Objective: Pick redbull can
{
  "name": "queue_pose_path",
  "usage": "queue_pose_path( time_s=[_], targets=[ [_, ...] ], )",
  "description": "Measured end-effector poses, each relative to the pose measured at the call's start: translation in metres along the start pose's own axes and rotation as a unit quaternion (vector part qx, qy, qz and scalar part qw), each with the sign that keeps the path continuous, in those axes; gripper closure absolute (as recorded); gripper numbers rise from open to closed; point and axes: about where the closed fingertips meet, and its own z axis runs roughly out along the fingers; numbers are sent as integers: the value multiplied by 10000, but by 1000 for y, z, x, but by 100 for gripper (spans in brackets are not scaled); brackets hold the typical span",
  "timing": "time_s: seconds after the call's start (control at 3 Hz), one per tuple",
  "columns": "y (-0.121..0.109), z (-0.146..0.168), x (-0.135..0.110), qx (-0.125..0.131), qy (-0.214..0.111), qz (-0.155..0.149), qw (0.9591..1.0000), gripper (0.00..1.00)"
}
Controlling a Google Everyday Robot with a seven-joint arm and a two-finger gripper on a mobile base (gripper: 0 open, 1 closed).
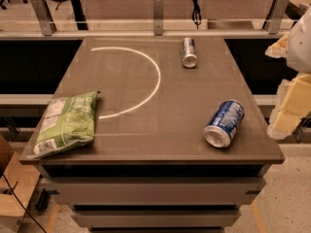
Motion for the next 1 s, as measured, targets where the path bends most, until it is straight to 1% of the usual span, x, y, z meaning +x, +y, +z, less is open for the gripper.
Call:
queue_pose_path(
  time_s=[0.33, 0.67, 1.0],
  targets=[
    [0, 0, 0, 0, -1, 0, 10000, 0],
    [-5, -3, -2, 63, -138, 44, 9999, 0],
    [-18, 0, -10, 64, -761, 145, 9970, 0]
  ],
)
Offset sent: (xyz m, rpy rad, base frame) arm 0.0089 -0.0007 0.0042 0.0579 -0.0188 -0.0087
